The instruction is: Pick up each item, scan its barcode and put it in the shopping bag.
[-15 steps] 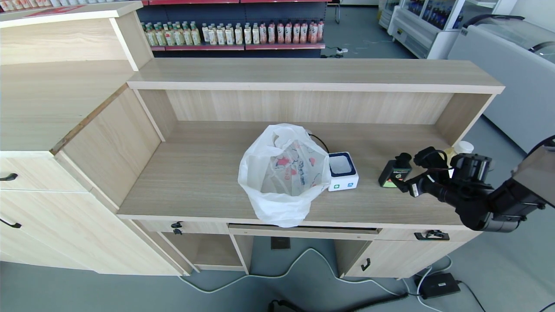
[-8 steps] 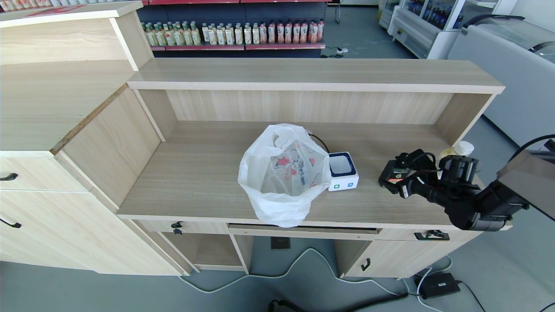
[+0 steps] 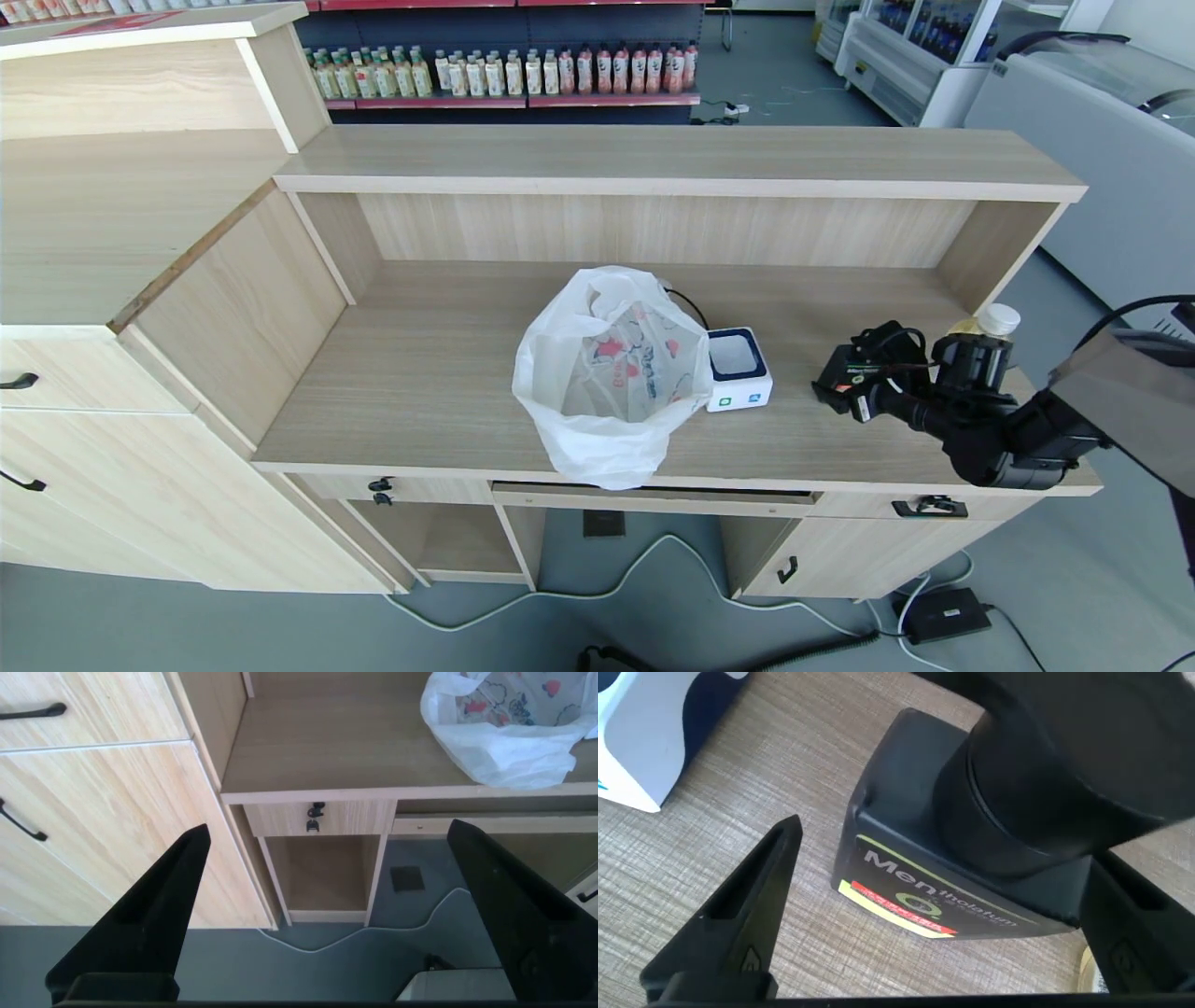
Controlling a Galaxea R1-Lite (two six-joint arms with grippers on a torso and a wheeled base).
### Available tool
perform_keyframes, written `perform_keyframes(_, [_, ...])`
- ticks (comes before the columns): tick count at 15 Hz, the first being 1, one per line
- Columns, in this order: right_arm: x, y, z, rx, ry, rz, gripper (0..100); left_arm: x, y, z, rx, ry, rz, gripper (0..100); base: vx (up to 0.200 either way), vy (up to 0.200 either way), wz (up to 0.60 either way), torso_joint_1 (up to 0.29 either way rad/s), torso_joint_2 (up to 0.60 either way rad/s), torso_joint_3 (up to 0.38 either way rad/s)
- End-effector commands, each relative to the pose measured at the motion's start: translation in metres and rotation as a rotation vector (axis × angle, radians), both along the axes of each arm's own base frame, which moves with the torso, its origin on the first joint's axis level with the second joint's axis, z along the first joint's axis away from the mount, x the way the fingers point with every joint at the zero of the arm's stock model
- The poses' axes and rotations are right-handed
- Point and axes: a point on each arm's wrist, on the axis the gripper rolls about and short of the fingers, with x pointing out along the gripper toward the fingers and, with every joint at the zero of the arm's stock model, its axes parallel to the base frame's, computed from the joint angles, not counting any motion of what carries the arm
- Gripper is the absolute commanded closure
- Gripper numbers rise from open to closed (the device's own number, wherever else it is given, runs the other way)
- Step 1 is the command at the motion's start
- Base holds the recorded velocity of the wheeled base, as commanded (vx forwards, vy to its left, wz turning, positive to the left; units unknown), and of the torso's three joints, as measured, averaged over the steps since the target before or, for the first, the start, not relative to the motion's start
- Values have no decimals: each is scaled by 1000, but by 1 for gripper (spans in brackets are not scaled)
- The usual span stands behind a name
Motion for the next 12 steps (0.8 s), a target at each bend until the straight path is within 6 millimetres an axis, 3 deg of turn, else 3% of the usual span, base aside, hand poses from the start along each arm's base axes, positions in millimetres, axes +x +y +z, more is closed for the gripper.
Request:
perform_keyframes(1, [6, 1, -6, 1, 0, 7, 0, 0, 0, 0, 0, 0, 0, 0, 0, 0, 0, 0, 0, 0])
perform_keyframes(9, [26, 21, -14, 11, -12, 93, 0, 0, 0, 0, 0, 0, 0, 0, 0, 0, 0, 0, 0, 0])
perform_keyframes(10, [26, 21, -13, 10, -16, 95, 100, 0, 0, 0, 0, 0, 0, 0, 0, 0, 0, 0, 0, 0])
perform_keyframes(12, [27, 22, -12, 10, -21, 96, 100, 0, 0, 0, 0, 0, 0, 0, 0, 0, 0, 0, 0, 0])
